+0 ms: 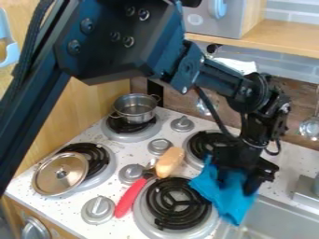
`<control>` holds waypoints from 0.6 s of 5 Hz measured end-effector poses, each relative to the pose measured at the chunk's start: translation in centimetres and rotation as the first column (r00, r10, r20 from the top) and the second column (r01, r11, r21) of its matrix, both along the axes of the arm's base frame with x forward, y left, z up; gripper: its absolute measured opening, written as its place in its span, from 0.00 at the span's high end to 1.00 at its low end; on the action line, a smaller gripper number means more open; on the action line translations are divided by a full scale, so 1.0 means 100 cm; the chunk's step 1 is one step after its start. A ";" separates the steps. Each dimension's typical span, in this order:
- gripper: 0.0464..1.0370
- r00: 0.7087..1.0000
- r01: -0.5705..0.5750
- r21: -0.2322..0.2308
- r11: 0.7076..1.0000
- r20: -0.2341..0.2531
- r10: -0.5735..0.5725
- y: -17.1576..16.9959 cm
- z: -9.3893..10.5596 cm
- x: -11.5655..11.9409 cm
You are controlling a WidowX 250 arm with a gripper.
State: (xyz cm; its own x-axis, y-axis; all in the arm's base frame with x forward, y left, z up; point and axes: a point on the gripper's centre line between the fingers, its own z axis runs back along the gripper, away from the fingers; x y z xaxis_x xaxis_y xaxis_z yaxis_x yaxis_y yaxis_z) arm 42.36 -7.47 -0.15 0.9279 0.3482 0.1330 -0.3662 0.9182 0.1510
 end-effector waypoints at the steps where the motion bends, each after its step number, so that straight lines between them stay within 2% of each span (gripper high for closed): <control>1: 0.68 1.000 0.000 -0.013 1.000 -0.019 0.000 0.000 -0.002 -0.009; 2: 0.86 1.000 0.015 -0.040 0.999 -0.001 -0.015 0.003 0.011 -0.015; 3: 0.94 0.999 0.008 -0.080 0.997 0.052 -0.004 0.015 0.040 -0.021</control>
